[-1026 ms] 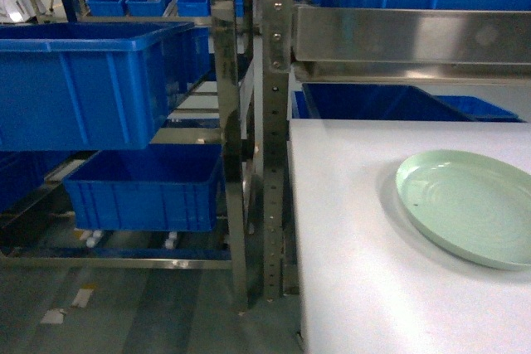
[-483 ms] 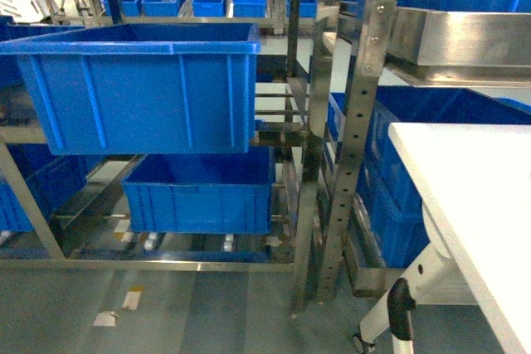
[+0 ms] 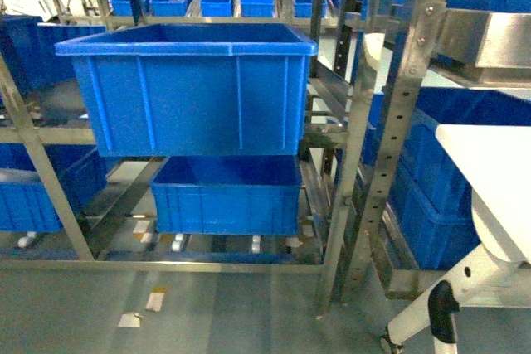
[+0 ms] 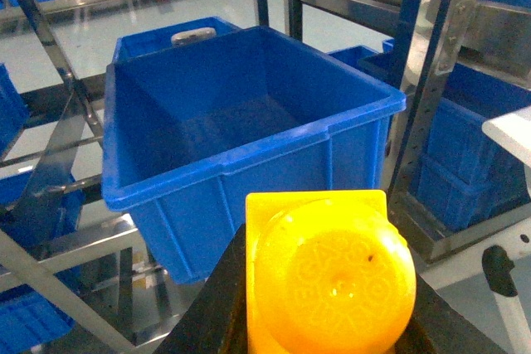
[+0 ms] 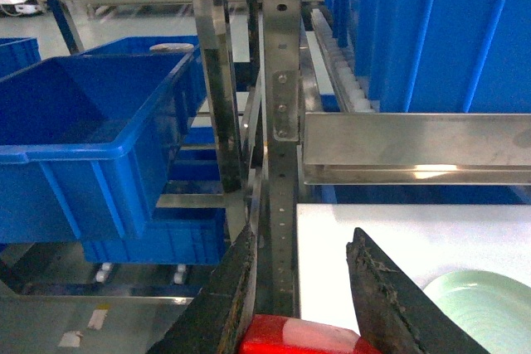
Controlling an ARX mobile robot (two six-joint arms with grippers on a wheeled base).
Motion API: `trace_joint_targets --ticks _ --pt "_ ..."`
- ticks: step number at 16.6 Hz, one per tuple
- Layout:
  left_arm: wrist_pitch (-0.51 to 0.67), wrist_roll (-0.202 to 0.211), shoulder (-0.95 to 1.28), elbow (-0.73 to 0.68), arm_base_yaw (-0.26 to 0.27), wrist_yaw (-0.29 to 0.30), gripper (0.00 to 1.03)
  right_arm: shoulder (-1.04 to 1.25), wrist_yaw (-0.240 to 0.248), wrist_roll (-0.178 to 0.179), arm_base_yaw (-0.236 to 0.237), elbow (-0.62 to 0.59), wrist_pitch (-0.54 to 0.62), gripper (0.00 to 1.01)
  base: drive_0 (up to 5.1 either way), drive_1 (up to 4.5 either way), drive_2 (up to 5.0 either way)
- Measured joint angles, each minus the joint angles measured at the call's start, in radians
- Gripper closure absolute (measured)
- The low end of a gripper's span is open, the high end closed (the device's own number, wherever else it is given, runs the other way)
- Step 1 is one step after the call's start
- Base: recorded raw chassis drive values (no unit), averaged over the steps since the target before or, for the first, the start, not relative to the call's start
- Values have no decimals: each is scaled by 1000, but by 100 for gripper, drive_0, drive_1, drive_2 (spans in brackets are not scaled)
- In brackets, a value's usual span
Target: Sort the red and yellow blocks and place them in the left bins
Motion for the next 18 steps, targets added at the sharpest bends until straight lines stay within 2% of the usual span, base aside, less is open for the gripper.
trace_joint_targets --ticks 18 --pt "0 0 0 0 0 2 76 -1 0 0 0 0 -2 73 -498 243 243"
